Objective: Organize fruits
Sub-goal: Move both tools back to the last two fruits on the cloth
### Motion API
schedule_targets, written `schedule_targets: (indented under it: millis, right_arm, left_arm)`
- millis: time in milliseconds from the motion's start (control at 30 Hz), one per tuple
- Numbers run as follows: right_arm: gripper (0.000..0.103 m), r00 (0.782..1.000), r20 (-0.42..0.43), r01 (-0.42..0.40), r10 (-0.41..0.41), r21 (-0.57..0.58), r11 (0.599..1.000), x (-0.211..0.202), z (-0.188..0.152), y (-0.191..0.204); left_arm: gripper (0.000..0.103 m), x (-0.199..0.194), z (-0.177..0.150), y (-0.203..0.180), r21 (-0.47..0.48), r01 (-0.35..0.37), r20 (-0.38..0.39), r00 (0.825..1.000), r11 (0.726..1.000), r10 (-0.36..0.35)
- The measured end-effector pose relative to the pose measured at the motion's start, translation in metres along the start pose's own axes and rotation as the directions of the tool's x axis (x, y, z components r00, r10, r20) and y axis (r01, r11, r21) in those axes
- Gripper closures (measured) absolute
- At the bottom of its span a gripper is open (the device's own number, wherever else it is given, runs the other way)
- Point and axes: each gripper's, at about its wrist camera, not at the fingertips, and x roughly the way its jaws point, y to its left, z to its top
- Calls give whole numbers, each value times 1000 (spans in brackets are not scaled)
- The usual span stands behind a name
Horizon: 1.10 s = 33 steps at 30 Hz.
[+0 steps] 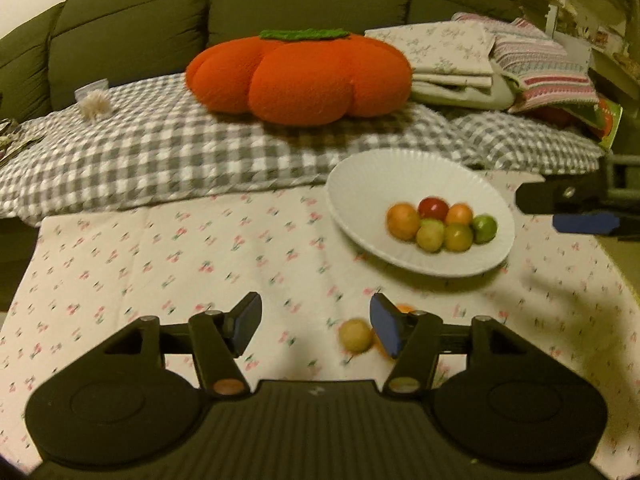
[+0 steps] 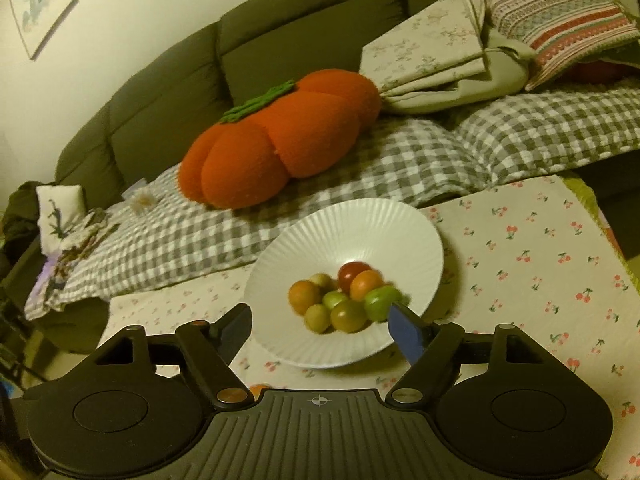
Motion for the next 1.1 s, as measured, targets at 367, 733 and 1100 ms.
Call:
schedule_targets:
  millis: [367,733,1100]
  right_arm:
    - [27,994,-74,-86,79,-99,991,-11,-18,27]
    - [27,986,-151,-103,71,-214,971,-3,-32,42]
    - [27,979,-199,-85,33,-261,962,5,-40,42]
  left_arm:
    - [44,5,-13,9,107,63,-93,994,992,-53]
    - [44,33,-22,3,217,116,-123,988,969,-90]
    - [44,47,-24,-7,292,168,-112,984,941,-141]
